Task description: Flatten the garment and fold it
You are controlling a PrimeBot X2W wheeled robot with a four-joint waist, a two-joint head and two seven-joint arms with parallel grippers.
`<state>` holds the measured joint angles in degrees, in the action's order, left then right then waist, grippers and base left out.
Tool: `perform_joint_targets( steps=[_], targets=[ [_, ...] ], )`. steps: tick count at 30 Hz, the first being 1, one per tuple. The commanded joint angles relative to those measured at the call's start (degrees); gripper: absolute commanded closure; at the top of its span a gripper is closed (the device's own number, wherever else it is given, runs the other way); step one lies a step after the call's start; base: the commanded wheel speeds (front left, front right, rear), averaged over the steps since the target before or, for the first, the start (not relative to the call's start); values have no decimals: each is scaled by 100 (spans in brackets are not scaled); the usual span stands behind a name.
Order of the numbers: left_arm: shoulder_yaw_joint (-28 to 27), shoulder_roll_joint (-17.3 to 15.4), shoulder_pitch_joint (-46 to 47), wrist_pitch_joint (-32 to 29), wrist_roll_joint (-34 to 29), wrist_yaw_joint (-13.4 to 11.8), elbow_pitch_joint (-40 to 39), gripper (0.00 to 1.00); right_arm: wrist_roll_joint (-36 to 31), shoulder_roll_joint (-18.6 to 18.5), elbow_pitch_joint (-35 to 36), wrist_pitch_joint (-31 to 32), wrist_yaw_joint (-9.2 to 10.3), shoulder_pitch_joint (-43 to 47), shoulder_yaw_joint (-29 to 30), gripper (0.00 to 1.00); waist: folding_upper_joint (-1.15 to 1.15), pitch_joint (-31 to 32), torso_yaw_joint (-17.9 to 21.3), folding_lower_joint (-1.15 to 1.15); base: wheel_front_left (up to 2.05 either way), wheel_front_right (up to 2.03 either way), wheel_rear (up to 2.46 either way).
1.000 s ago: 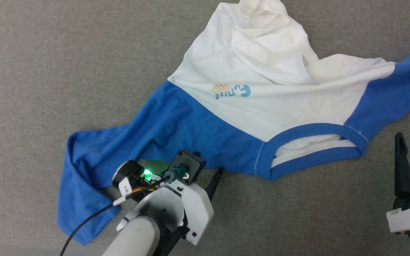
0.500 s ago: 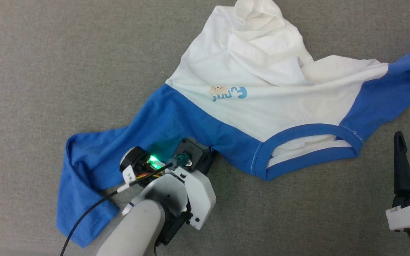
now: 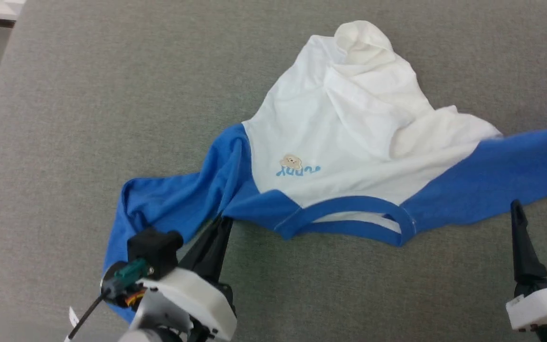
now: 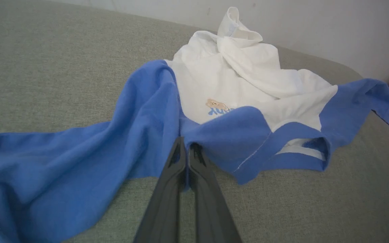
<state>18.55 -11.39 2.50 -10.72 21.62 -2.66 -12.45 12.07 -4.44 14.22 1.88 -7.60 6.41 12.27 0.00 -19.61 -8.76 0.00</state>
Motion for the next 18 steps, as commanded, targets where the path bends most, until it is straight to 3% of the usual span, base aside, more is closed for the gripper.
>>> perform_joint_targets(
  steps=[1,5,13,18],
  targets=[
    [-11,-17,-215,87,105,-6,-108,100,-22,-68,51,165,11,117,-73,0,0,87,-151,0,0,0,0],
    [105,63,-331,155,202,56,-148,100,-30,-423,113,711,11,214,-278,0,0,85,-226,0,0,0,0],
    [319,219,-64,266,169,151,11,100,-8,-1435,217,2397,11,-68,-614,0,0,-142,-308,0,0,0,0],
    [408,305,112,331,139,186,103,100,45,-1794,239,2873,11,-284,-748,0,0,-324,-403,0,0,0,0]
  ],
)
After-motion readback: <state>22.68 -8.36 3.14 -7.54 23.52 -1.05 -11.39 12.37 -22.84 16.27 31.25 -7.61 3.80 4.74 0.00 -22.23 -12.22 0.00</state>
